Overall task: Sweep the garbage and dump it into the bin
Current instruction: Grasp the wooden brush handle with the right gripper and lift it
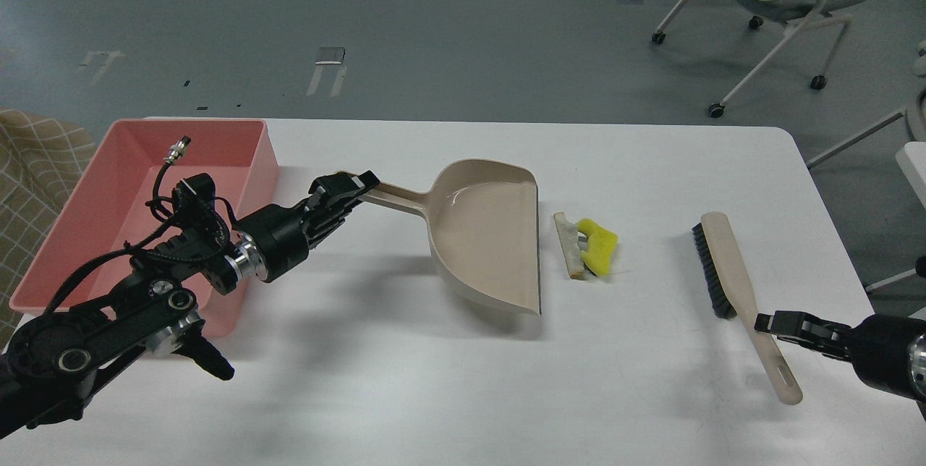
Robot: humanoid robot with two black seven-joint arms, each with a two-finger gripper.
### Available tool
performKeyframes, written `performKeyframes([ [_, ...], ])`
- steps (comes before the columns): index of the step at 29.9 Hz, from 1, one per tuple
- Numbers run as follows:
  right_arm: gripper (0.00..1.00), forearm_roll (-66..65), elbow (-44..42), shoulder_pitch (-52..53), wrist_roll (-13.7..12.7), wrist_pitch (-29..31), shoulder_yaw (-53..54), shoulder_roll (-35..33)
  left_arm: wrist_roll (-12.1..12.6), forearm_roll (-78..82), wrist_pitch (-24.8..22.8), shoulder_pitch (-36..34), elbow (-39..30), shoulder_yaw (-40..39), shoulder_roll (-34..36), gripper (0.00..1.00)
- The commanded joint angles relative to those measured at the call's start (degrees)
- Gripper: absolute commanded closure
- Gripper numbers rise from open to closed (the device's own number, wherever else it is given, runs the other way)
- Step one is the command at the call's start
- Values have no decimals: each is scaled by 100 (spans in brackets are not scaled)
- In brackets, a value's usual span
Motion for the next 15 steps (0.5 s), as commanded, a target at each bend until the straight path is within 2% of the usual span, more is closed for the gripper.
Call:
performKeyframes([
  [1, 59, -27, 3, -100, -18, -1, -9, 100, 0, 2, 4, 3, 0, 5, -60, 89],
  [8, 59, -326, 3, -171, -19, -1, 0, 268, -9, -7, 4, 12, 0, 5, -52, 88],
  [11, 64, -326, 12, -162, -27, -1, 9, 268, -9, -7, 4, 12, 0, 5, -61, 88],
  [12, 68, -326, 12, -154, -27, -1, 9, 259, -9, -7, 4, 12, 0, 5, -61, 88],
  [14, 83, -335, 12, -145, -36, -1, 9, 242, -9, -7, 4, 12, 0, 5, -61, 88],
  [15, 95, -335, 12, -145, -45, -1, 9, 224, -9, -7, 4, 12, 0, 5, -69, 88],
])
